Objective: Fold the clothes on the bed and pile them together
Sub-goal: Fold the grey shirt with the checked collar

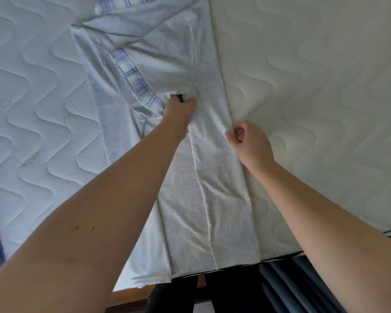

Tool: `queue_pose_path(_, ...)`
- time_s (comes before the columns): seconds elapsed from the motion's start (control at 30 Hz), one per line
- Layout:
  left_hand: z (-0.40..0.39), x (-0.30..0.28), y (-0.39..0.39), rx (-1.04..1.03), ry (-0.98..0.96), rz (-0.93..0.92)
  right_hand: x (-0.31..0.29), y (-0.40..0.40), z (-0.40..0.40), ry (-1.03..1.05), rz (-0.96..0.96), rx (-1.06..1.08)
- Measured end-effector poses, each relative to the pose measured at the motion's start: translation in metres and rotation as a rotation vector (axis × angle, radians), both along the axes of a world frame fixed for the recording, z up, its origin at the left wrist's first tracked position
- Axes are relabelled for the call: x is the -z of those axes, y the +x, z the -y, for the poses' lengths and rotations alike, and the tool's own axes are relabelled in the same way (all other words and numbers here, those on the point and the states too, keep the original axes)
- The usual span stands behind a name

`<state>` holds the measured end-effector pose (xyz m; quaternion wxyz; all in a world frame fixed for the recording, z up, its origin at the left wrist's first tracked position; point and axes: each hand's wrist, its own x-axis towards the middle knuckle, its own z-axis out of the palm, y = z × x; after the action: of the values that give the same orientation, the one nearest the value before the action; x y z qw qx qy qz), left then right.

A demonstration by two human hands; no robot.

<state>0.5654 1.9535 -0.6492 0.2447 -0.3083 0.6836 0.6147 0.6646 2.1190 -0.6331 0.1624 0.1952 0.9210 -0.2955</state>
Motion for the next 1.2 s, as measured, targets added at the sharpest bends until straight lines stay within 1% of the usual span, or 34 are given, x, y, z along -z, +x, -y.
queue_pose_path(0.03, -0.001, 0.002, -0.006, 0.015, -0.018, 0.008, 0.001, -0.007, 0.003, 0.01, -0.001, -0.03)
queue_pose_path(0.13, -0.003, 0.009, -0.019, 0.033, -0.067, 0.021, 0.006, -0.024, 0.006, 0.133, 0.025, -0.121)
queue_pose_path(0.2, -0.005, 0.014, -0.022, 0.02, -0.079, 0.02, 0.009, -0.028, 0.004, 0.133, 0.046, -0.103)
queue_pose_path(0.27, -0.006, 0.017, -0.022, 0.01, -0.102, 0.012, 0.009, -0.025, 0.003, 0.11, 0.029, -0.045)
queue_pose_path(0.33, -0.006, 0.013, -0.018, -0.007, -0.094, 0.021, 0.006, -0.018, 0.004, 0.105, -0.027, 0.001)
queue_pose_path(0.4, -0.003, 0.004, -0.007, 0.001, -0.059, 0.022, 0.002, -0.01, 0.007, 0.135, -0.088, -0.014)
queue_pose_path(0.57, 0.016, -0.008, 0.056, 0.165, -0.004, 0.054, -0.002, 0.002, 0.031, 0.179, -0.271, -0.168)
queue_pose_path(0.63, 0.019, -0.009, 0.084, 0.181, 0.029, 0.09, 0.0, 0.0, 0.046, 0.161, -0.322, -0.229)
queue_pose_path(0.8, 0.016, -0.006, 0.15, 0.196, 0.065, 0.109, 0.009, -0.015, 0.066, -0.033, -0.302, -0.286)
queue_pose_path(0.87, 0.013, -0.006, 0.172, 0.153, 0.1, 0.133, 0.011, -0.012, 0.065, -0.063, -0.34, -0.303)
queue_pose_path(0.93, 0.011, -0.007, 0.189, 0.122, 0.126, 0.162, 0.01, -0.003, 0.059, -0.16, -0.35, -0.264)
queue_pose_path(0.97, 0.009, -0.007, 0.197, 0.112, 0.131, 0.169, 0.009, 0.003, 0.056, -0.234, -0.305, -0.22)
queue_pose_path(1.03, 0.007, -0.008, 0.212, 0.097, 0.163, 0.178, 0.006, 0.019, 0.05, -0.393, -0.13, -0.1)
queue_pose_path(1.1, 0.004, -0.009, 0.228, 0.076, 0.196, 0.203, 0.002, 0.037, 0.041, -0.554, 0.019, 0.066)
queue_pose_path(1.2, 0.0, -0.011, 0.253, 0.122, 0.127, 0.197, -0.007, 0.068, 0.03, -0.82, 0.174, 0.362)
